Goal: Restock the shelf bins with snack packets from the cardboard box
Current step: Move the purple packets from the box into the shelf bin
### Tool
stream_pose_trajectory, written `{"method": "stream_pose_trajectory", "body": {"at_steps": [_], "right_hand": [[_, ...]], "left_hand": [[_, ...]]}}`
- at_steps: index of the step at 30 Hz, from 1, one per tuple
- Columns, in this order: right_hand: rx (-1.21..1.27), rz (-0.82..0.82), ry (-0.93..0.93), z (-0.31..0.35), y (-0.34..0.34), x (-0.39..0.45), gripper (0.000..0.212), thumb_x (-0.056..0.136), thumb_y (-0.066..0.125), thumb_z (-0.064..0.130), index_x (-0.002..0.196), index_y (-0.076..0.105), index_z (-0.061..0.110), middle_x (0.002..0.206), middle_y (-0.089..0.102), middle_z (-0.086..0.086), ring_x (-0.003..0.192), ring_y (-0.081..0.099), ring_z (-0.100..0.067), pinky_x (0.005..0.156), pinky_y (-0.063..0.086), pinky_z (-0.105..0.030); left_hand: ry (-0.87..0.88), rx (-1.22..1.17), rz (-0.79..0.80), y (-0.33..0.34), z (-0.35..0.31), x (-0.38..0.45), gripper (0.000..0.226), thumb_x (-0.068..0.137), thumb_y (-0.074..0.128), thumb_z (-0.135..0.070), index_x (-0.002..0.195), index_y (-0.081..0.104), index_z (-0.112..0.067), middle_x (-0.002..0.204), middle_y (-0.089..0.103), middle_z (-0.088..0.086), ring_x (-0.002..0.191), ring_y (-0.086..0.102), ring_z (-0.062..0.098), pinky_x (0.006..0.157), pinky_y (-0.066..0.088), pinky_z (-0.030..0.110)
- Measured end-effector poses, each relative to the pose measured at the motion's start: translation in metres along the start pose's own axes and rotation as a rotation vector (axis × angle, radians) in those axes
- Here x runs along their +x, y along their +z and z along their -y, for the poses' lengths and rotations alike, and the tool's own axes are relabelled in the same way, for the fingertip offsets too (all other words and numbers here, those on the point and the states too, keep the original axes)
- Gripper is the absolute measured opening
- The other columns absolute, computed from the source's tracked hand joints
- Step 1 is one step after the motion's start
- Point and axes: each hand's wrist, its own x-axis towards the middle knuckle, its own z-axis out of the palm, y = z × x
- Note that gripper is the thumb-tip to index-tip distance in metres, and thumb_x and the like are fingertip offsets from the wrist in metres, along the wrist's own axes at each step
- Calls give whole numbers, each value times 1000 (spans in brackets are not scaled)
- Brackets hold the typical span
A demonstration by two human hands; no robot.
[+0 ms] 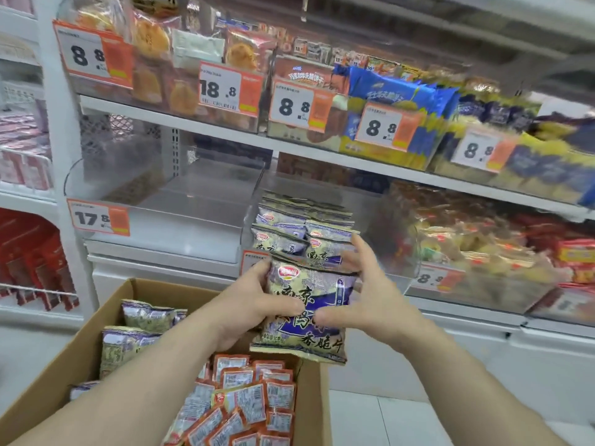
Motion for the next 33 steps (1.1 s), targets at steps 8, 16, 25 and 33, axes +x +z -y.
{"method": "stream_pose_trajectory", "body": {"at_steps": [8, 16, 25, 33], "right_hand": [[-709, 178, -86, 32, -47, 10, 139, 53, 95, 43, 156, 2, 36, 151, 37, 17, 130, 43, -1, 104, 38, -18], [-667, 84, -76, 38, -74, 19, 66, 48, 96, 31, 96, 51, 41, 92, 64, 20, 80, 62, 5, 66, 50, -13], [-1550, -598, -134, 36, -102, 52, 66, 64, 76, 42, 117, 43, 19, 110, 54, -3, 100, 56, -28, 59, 34, -32], [-1879, -478, 3, 0, -84, 142, 69, 72, 71, 18, 132, 40, 3, 120, 56, -17, 104, 57, -35, 65, 49, -31]], "left_hand": [[164, 454, 115, 27, -39, 29, 95, 60, 85, -12, 138, 36, -35, 106, 72, -12, 98, 71, 12, 90, 58, 41], [239, 430, 201, 51, -56, 67, 77, 69, 85, -6, 120, 39, -40, 115, 63, -9, 95, 69, 2, 86, 59, 36], [487, 1314, -283, 20, -49, 114, 30, 88, 54, -58, 90, 57, -29, 97, 58, -8, 96, 57, 17, 85, 50, 36], [335, 1635, 50, 15, -22, 135, 26, 90, 52, -51, 82, 53, -26, 79, 56, -4, 88, 63, 27, 70, 47, 31]]}}
